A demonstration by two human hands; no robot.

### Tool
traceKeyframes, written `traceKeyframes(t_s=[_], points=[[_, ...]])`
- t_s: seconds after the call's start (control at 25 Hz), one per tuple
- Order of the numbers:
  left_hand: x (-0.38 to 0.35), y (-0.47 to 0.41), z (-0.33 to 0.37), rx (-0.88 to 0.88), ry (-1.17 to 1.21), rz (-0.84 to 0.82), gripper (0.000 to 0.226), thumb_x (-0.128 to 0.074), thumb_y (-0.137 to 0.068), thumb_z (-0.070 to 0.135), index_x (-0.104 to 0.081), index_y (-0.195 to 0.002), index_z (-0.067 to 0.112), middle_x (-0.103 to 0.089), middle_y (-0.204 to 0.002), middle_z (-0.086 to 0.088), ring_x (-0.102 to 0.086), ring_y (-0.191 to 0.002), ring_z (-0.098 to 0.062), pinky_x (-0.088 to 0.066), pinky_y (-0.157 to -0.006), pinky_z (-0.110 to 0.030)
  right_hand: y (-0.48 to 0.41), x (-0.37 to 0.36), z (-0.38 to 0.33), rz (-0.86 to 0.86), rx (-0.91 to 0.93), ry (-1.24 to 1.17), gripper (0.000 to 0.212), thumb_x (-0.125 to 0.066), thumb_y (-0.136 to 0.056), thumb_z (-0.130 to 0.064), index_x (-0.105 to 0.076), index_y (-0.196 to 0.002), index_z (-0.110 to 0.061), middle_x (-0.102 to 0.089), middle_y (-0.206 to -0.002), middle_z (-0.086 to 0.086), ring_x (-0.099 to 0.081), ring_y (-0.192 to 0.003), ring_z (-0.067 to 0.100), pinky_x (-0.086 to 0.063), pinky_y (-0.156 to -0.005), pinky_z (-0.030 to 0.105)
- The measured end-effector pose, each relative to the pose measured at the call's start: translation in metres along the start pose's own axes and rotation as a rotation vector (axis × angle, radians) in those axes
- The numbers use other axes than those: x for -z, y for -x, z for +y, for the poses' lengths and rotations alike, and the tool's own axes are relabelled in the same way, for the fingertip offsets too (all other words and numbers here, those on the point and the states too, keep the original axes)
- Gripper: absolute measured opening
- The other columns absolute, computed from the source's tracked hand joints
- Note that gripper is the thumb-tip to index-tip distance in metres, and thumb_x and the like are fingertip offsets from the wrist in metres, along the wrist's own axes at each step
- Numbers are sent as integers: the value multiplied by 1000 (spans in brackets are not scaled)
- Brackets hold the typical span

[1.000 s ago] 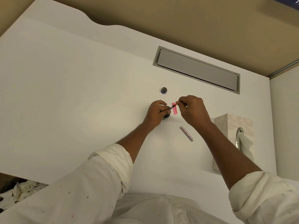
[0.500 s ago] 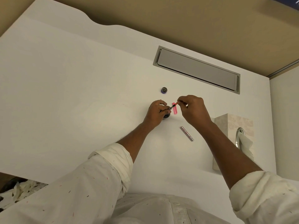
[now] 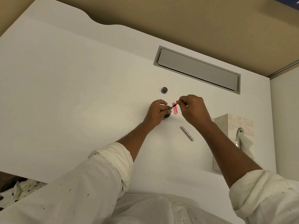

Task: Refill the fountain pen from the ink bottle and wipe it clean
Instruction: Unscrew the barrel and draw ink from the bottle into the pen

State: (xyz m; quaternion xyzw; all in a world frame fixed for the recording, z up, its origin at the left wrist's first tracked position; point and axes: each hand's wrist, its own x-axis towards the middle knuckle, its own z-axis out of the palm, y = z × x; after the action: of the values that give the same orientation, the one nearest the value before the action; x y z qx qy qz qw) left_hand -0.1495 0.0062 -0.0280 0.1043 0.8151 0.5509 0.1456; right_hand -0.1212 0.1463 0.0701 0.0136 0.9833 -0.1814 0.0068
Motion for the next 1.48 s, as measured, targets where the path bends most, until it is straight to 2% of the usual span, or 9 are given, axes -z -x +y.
traceKeyframes(t_s=[0.2, 0.32, 0.68, 0.76, 0.84, 0.96, 1.12, 1.4, 1.48], points=[[1, 0, 1, 4, -1, 2, 18, -65, -81, 11, -73, -94, 0, -61, -110, -16, -52, -107, -26, -40, -89, -27, 2, 2, -3, 51, -3, -84, 19, -59, -90, -11, -70, -104, -5, -73, -95, 13, -65, -83, 27, -53, -79, 37], [0, 1, 1, 0, -1, 2, 18, -65, -81, 10, -72, -95, 0, -61, -111, -16, -52, -107, -27, -41, -89, -28, 1, 3, -3, 38, 46, -44, 15, -56, -89, -7, -71, -91, -3, -71, -83, 17, -62, -75, 30, -52, -72, 43], [1, 1, 3, 24, 26, 2, 20, -65, -82, 9, -71, -98, -2, -60, -115, -17, -51, -111, -27, -45, -94, -35, -1, 1, -2, -10, 15, -6, 29, -53, -93, -17, -61, -72, 2, -60, -65, 16, -52, -65, 29, -42, -61, 37], [1, 1, 3, 19, 24, 0, 20, -65, -82, 9, -71, -98, -1, -59, -115, -17, -50, -111, -27, -44, -95, -35, 0, 1, -3, 10, 11, -22, 25, -56, -92, -19, -65, -76, -1, -64, -69, 13, -57, -68, 28, -45, -64, 36], [1, 2, 3, 14, 21, -6, 20, -65, -82, 10, -71, -98, -1, -59, -115, -17, -50, -111, -27, -43, -95, -35, 2, 2, -4, 53, -9, -72, 18, -62, -89, -20, -71, -91, -5, -70, -80, 9, -61, -72, 21, -49, -71, 30], [1, 1, 1, 24, 10, -5, 21, -65, -82, 11, -71, -98, 0, -60, -115, -16, -50, -112, -26, -43, -94, -34, 3, 2, -6, 69, -20, -100, 22, -62, -88, -14, -69, -108, -7, -73, -94, 9, -64, -79, 19, -51, -79, 29], [0, 1, 1, 21, 15, -4, 19, -65, -82, 11, -72, -97, 0, -60, -114, -16, -50, -111, -26, -41, -94, -32, 1, 3, -5, 51, 33, -48, 15, -58, -89, -9, -71, -91, -2, -71, -84, 16, -62, -76, 29, -52, -73, 43], [0, 0, -1, 12, 15, -5, 17, -65, -82, 11, -73, -94, 2, -60, -113, -15, -49, -111, -26, -38, -92, -27, -1, 0, -5, 8, -7, 16, 27, -53, -93, -16, -63, -75, 1, -61, -68, 16, -53, -68, 30, -40, -61, 37], [0, 0, -1, 17, 14, -4, 17, -65, -82, 12, -73, -94, 2, -60, -113, -15, -49, -111, -25, -37, -91, -25, -1, -2, -5, 10, -15, 7, 27, -54, -93, -17, -63, -76, 2, -63, -70, 16, -54, -68, 30, -42, -62, 37]])
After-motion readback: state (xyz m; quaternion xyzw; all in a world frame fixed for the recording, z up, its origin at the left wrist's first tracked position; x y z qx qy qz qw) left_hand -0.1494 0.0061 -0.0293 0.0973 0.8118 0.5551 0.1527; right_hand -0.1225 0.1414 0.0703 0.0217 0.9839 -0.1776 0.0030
